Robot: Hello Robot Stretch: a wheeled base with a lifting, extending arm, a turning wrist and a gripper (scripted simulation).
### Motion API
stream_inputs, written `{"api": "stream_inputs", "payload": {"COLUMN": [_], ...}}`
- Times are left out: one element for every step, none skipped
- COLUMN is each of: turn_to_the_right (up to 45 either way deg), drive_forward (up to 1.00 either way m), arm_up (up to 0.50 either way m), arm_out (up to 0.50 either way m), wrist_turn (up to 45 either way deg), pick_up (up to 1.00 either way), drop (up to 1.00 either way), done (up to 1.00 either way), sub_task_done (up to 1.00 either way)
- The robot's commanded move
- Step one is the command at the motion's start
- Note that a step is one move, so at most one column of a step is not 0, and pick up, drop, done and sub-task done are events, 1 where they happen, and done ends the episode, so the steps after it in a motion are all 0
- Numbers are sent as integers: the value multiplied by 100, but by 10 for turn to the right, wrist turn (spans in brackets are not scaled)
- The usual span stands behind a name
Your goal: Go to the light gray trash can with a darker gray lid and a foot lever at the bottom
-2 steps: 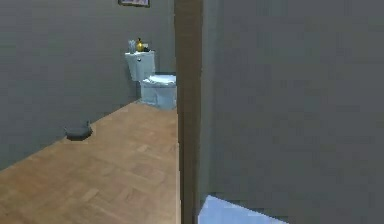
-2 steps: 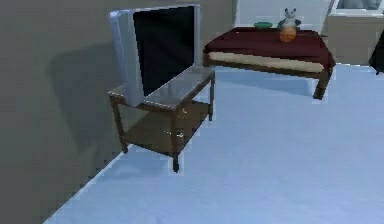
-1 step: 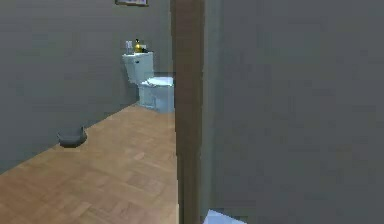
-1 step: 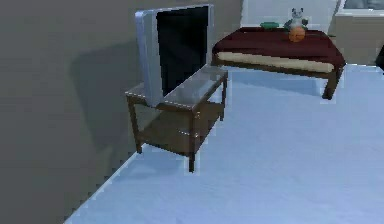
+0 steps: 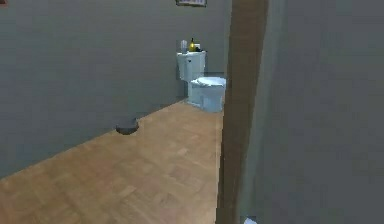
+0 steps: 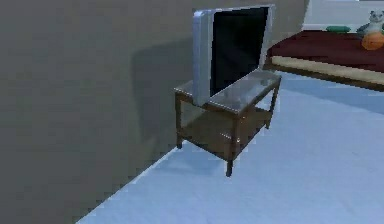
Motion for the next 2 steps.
{"api": "stream_inputs", "payload": {"turn_to_the_right": [0, -450], "drive_forward": [30, 0], "arm_up": [0, 0], "arm_out": [0, 0], "wrist_turn": [0, 0], "pick_up": [0, 0], "drop": [0, 0], "done": [0, 0], "sub_task_done": [0, 0]}}
